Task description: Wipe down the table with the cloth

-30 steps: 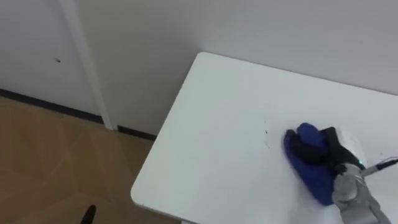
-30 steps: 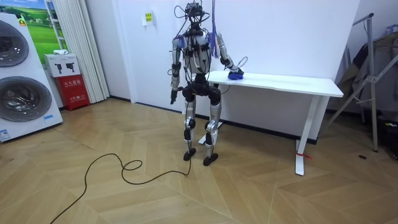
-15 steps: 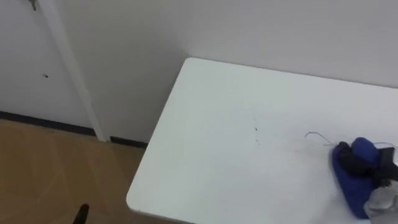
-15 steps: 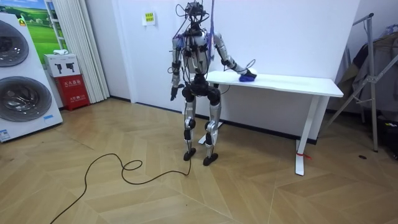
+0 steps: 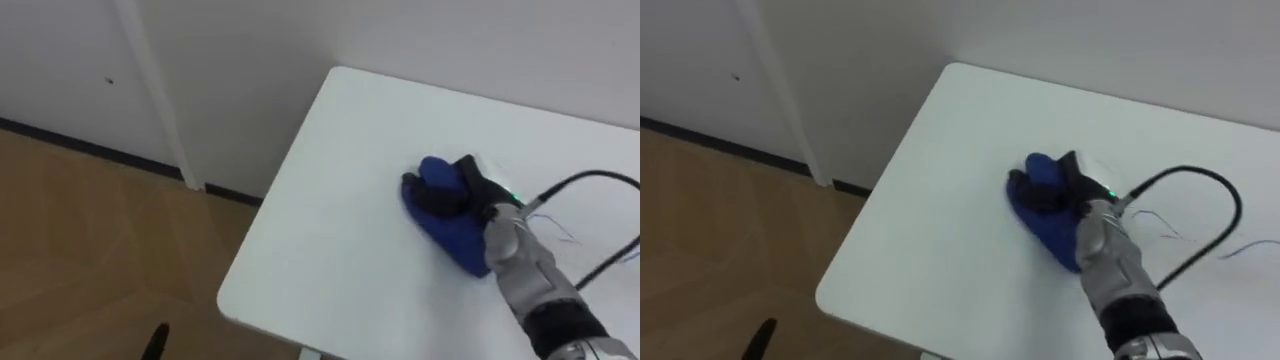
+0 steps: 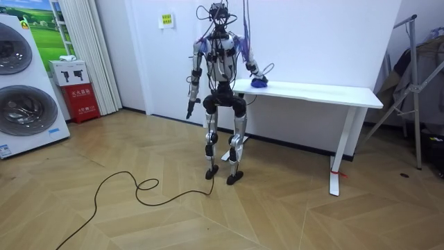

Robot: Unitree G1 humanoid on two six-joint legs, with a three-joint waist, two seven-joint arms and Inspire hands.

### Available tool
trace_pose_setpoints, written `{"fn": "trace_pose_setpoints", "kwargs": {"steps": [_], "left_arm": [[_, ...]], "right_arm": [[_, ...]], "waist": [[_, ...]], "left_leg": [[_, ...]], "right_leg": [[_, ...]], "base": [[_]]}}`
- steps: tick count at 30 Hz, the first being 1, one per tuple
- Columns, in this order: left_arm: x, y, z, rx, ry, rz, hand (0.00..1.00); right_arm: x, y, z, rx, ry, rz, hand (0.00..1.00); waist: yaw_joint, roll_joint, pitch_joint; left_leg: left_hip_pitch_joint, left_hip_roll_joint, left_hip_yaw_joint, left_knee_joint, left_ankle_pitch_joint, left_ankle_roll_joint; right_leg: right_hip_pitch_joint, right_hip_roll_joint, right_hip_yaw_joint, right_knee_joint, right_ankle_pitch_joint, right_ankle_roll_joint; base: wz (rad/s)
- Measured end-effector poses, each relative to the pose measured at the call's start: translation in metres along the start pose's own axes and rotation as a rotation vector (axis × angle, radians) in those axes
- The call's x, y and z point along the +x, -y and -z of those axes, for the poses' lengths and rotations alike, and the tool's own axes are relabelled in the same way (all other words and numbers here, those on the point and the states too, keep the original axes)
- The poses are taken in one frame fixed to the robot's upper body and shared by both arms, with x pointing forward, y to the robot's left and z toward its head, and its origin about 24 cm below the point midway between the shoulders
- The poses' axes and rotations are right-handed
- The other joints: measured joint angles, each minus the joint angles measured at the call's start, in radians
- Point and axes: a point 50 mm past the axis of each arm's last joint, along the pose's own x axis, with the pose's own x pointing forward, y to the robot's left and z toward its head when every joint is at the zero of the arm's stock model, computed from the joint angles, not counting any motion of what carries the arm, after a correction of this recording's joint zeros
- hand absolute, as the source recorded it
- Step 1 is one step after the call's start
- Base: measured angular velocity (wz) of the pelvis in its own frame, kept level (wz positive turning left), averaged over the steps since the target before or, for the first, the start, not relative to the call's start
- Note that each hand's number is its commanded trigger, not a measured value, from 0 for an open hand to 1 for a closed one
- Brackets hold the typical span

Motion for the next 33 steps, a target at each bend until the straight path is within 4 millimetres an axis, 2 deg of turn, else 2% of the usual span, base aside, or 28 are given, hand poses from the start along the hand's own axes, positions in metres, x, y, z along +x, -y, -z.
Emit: {"fn": "trace_pose_setpoints", "kwargs": {"steps": [2, 5, 7, 8, 10, 14, 17, 20, 23, 25, 26, 27, 28, 30, 31, 33], "left_arm": [[0.001, -0.013, 0.003, -0.046, -0.009, -0.036, 0.0], [0.001, -0.021, 0.004, -0.073, -0.014, -0.059, 0.0], [0.001, -0.027, 0.007, -0.072, -0.016, -0.075, 0.0], [0.001, -0.028, 0.009, -0.073, -0.018, -0.077, 0.0], [0.0, -0.028, 0.019, -0.07, -0.041, -0.08, 0.0], [0.0, -0.028, 0.018, -0.067, -0.038, -0.086, 0.0], [0.0, -0.023, 0.016, -0.057, -0.033, -0.077, 0.0], [0.0, -0.008, 0.016, -0.044, -0.034, -0.035, 0.0], [0.0, 0.005, 0.015, -0.015, -0.052, 0.002, 0.0], [0.001, 0.008, 0.013, 0.004, -0.075, 0.014, 0.0], [0.001, 0.009, 0.012, 0.004, -0.078, 0.017, 0.0], [0.001, 0.012, 0.007, 0.002, -0.073, 0.023, 0.0], [0.001, 0.015, 0.002, 0.004, -0.062, 0.033, 0.0], [0.0, 0.015, 0.003, 0.01, -0.061, 0.034, 0.0], [0.0, 0.012, 0.008, 0.015, -0.076, 0.026, 0.0], [0.0, 0.008, 0.017, 0.024, -0.102, 0.011, 0.0]], "right_arm": [[-0.002, 0.011, 0.036, 0.044, -0.117, 0.041, 1.0], [-0.009, 0.024, 0.071, 0.079, -0.224, 0.098, 1.0], [-0.018, 0.034, 0.101, 0.097, -0.311, 0.159, 1.0], [-0.021, 0.035, 0.107, 0.095, -0.325, 0.17, 1.0], [-0.031, 0.038, 0.127, 0.087, -0.378, 0.205, 1.0], [-0.037, 0.039, 0.136, 0.079, -0.406, 0.227, 1.0], [-0.034, 0.035, 0.13, 0.064, -0.399, 0.223, 1.0], [-0.022, 0.03, 0.104, 0.041, -0.375, 0.205, 1.0], [-0.008, 0.015, 0.054, -0.025, -0.261, 0.126, 1.0], [-0.002, -0.005, -0.012, -0.082, -0.05, 0.006, 1.0], [-0.002, -0.011, -0.029, -0.094, 0.002, -0.022, 1.0], [-0.002, -0.018, -0.059, -0.101, 0.087, -0.068, 1.0], [0.0, -0.019, -0.074, -0.101, 0.126, -0.097, 1.0], [0.004, -0.017, -0.08, -0.108, 0.134, -0.116, 1.0], [0.006, -0.017, -0.075, -0.113, 0.117, -0.119, 1.0], [0.007, -0.013, -0.06, -0.091, 0.094, -0.102, 1.0]], "waist": [[-0.018, -0.007, -0.0044], [-0.034, -0.004, -0.005], [-0.052, 0.001, -0.0097], [-0.057, 0.003, -0.0108], [-0.087, 0.012, -0.0219], [-0.099, 0.019, -0.0231], [-0.09, 0.027, -0.0219], [-0.059, 0.049, -0.0201], [-0.018, 0.053, -0.0193], [0.005, 0.045, -0.0142], [0.013, 0.041, -0.0143], [0.025, 0.039, -0.0034], [0.036, 0.04, 0.0027], [0.054, 0.04, 0.0019], [0.067, 0.04, 0.0017], [0.053, 0.036, 0.0003]], "left_leg": [[0.001, -0.001, -0.002, 0.0, -0.006, 0.009], [0.004, -0.002, 0.003, 0.002, -0.01, 0.015], [0.007, -0.001, 0.012, 0.003, -0.012, 0.018], [0.011, -0.001, 0.013, 0.002, -0.013, 0.018], [0.033, -0.005, 0.015, -0.002, -0.013, 0.018], [0.058, 0.003, 0.029, -0.009, -0.014, 0.018], [0.071, 0.009, 0.042, -0.009, -0.017, 0.016], [0.073, 0.014, 0.076, -0.01, -0.016, 0.013], [0.055, 0.03, 0.121, -0.01, -0.009, 0.003], [0.026, 0.042, 0.135, -0.01, 0.001, -0.01], [0.017, 0.043, 0.134, -0.01, 0.004, -0.012], [0.005, 0.044, 0.127, -0.009, 0.01, -0.016], [-0.003, 0.042, 0.107, -0.008, 0.017, -0.017], [-0.016, 0.034, 0.074, -0.012, 0.033, -0.017], [-0.019, 0.03, 0.059, -0.013, 0.033, -0.017], [-0.02, 0.023, 0.037, -0.012, 0.033, -0.017]], "right_leg": [[0.01, 0.001, -0.006, -0.006, 0.001, 0.005], [0.019, 0.0, -0.005, -0.005, 0.003, 0.007], [0.022, 0.0, -0.001, -0.006, 0.004, 0.009], [0.026, 0.0, 0.0, -0.006, 0.004, 0.009], [0.045, 0.0, 0.002, -0.006, 0.004, 0.009], [0.061, 0.004, 0.022, -0.005, 0.004, 0.009], [0.067, 0.006, 0.031, 0.003, 0.005, 0.008], [0.043, 0.014, 0.071, 0.02, 0.011, -0.002], [-0.006, 0.026, 0.11, 0.039, 0.019, -0.017], [-0.044, 0.037, 0.121, 0.045, 0.024, -0.033], [-0.053, 0.038, 0.119, 0.045, 0.025, -0.036], [-0.059, 0.039, 0.111, 0.043, 0.026, -0.04], [-0.07, 0.038, 0.099, 0.035, 0.025, -0.042], [-0.069, 0.026, 0.064, 0.028, 0.02, -0.039], [-0.062, 0.02, 0.043, 0.028, 0.016, -0.038], [-0.04, 0.014, 0.011, 0.017, 0.011, -0.031]], "base": [[0.13], [0.0], [-0.12], [-0.09], [-0.02], [-0.15], [-0.2], [-0.44], [-0.47], [-0.26], [0.11], [0.37], [0.7], [0.66], [0.42], [0.52]]}}
